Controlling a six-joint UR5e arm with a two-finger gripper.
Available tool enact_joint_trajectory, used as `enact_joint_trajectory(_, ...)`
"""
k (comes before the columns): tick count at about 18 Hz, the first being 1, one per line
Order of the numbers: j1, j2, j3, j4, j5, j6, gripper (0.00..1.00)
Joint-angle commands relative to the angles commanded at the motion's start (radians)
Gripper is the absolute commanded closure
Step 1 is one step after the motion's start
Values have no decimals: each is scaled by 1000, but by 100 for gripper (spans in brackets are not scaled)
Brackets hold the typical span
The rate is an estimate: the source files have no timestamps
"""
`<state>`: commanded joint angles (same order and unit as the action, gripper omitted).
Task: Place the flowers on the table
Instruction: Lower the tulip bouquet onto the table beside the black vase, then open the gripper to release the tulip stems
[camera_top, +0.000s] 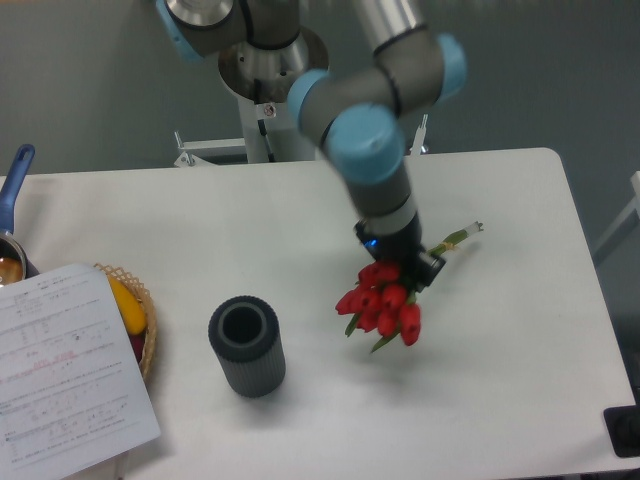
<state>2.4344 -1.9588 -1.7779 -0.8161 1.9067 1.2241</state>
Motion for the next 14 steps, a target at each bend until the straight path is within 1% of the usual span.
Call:
enact_joint_trajectory(3, -2, -12, 0, 0, -2, 0, 54)
enact_joint_trajectory(4, -2, -12, 3, 2, -8, 0, 48)
enact_joint_trajectory(5, -2, -12, 3, 3, -8, 2, 40)
enact_joint_trajectory(6, -2, -12, 5, 5, -9, 2, 36)
enact_joint_trajectory(7, -2, -14, 6, 6, -9, 2, 26)
enact_joint_trajectory(8, -2, -14, 8, 11, -9, 2, 10)
enact_joint_trajectory(9, -2, -12, 11, 12, -9, 2, 6)
enact_joint_trajectory(10, -2, -11, 14, 12, -11, 2, 1)
enact_joint_trajectory(13, 0, 6, 23, 14, -15, 0, 0)
enact_joint_trajectory(14, 5, 24, 25, 14, -35, -2, 0)
